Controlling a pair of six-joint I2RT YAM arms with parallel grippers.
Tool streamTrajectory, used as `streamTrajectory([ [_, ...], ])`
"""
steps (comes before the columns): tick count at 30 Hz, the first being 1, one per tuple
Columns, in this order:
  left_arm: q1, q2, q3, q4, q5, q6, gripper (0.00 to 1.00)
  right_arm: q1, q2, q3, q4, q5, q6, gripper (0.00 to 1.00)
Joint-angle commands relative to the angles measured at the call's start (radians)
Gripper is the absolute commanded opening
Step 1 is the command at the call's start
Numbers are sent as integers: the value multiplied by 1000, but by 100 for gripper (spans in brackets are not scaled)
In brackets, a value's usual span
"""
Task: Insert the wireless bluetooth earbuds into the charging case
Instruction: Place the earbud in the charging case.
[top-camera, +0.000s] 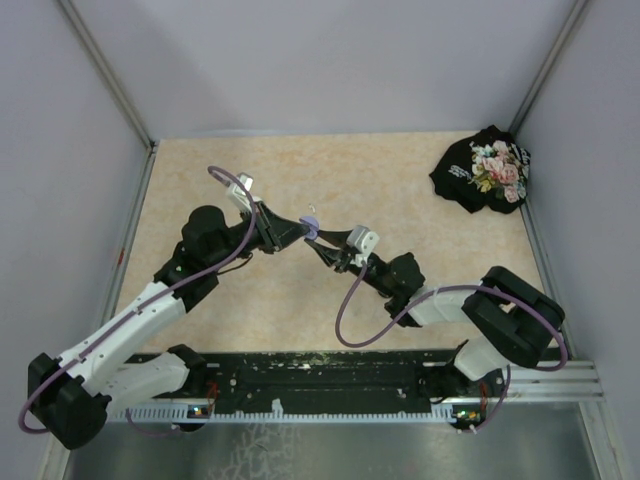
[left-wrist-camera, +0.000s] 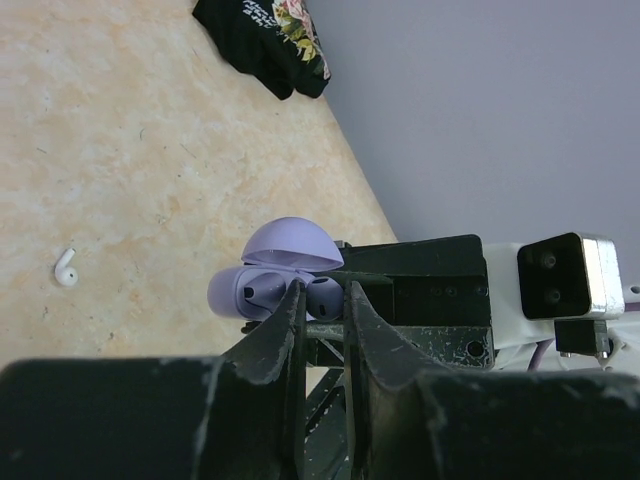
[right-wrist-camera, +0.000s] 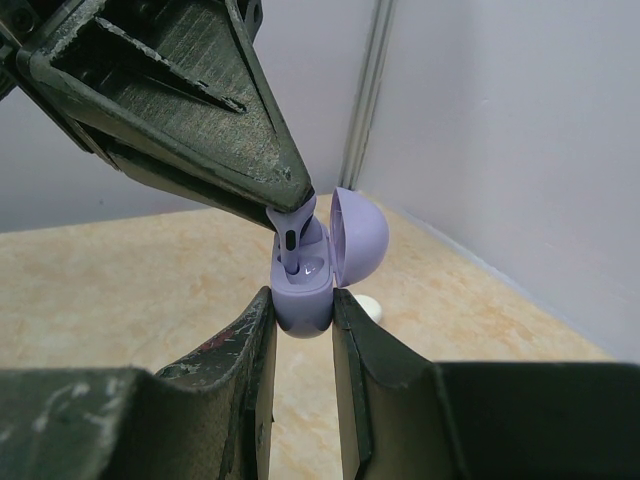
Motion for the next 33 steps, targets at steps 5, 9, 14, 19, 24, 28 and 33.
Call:
streamTrajectory([
  [5, -1, -12, 34, -58, -54, 32, 17, 8, -40, 14, 76, 7, -1, 0],
  [9, -1, -13, 36, -67, -64, 22, 19, 7, -41, 13, 77, 9, 1, 0],
  [14, -3, -19, 35, -73, -73, 6, 24, 7, -45, 13, 74, 12, 1, 0],
  [19, -4, -25, 32, -88, -80, -1, 28, 8, -42, 15, 77, 17, 1, 0],
  [24, -7, -28, 27, -94, -81, -6, 33, 9, -43, 16, 74, 18, 2, 0],
  [28, -7, -22, 34, -96, -71, -9, 36, 8, -42, 18, 71, 20, 1, 0],
  [33, -9, -25, 20, -82, -65, -15, 41, 8, -39, 24, 63, 11, 12, 0],
])
